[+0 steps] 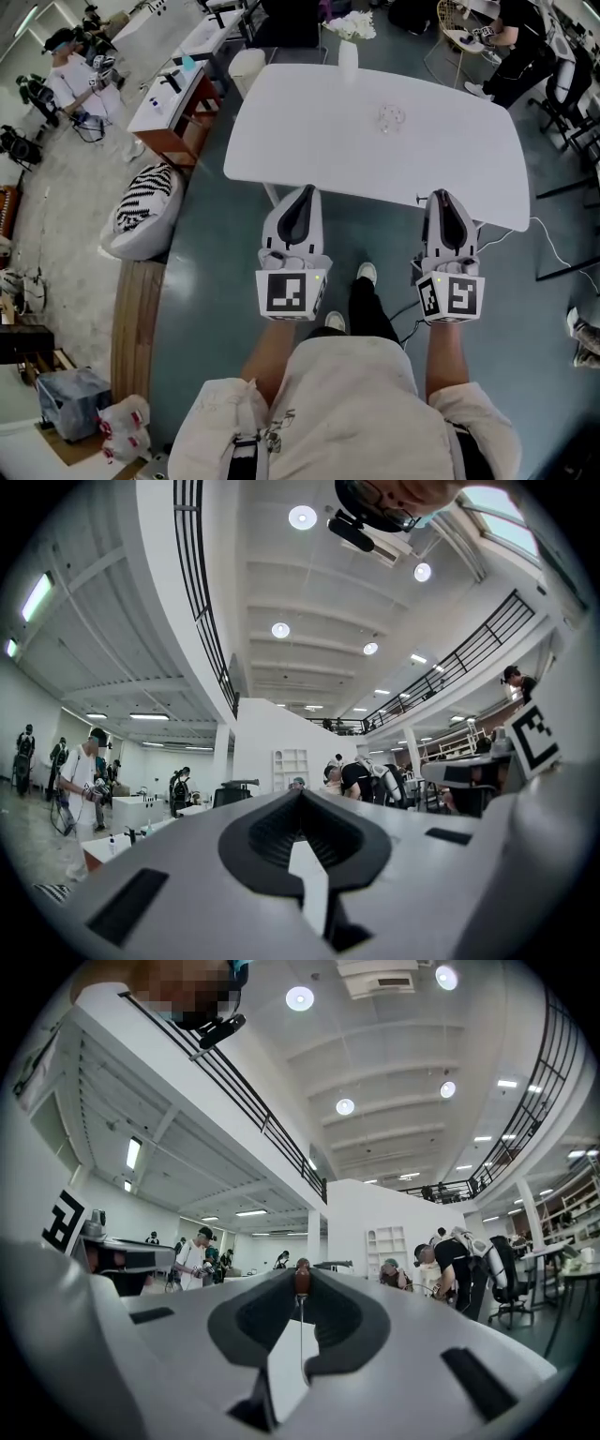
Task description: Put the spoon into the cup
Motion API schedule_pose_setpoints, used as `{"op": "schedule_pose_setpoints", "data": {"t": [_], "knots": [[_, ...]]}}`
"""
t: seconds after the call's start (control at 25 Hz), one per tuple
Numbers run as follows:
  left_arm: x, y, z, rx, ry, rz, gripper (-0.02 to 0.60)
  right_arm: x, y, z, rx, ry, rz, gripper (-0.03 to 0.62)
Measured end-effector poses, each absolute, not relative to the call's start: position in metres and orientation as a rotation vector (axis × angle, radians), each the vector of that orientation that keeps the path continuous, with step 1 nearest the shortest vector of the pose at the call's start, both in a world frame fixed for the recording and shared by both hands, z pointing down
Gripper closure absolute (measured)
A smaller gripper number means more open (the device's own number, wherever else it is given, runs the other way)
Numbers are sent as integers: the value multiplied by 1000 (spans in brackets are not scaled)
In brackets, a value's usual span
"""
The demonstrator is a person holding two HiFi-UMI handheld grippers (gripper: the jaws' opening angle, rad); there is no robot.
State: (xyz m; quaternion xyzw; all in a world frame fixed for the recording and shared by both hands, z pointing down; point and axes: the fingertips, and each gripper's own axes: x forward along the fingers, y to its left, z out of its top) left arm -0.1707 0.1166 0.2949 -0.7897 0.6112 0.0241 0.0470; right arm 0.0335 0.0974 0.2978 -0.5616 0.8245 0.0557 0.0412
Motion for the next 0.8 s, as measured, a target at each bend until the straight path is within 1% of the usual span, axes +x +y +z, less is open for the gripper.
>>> {"op": "schedule_pose_setpoints", "data": {"t": [0.24, 0.56, 0.8], "knots": [[-180, 77, 306, -2403, 1893, 56, 577, 21, 53, 304, -1697, 2533, 164, 571], [-161, -21, 307, -2406, 1877, 34, 577, 33, -44, 311, -1685, 2522, 117, 571], [-136, -90, 306, -2413, 1889, 3, 577, 53, -114, 312, -1682, 2537, 84, 571]]}}
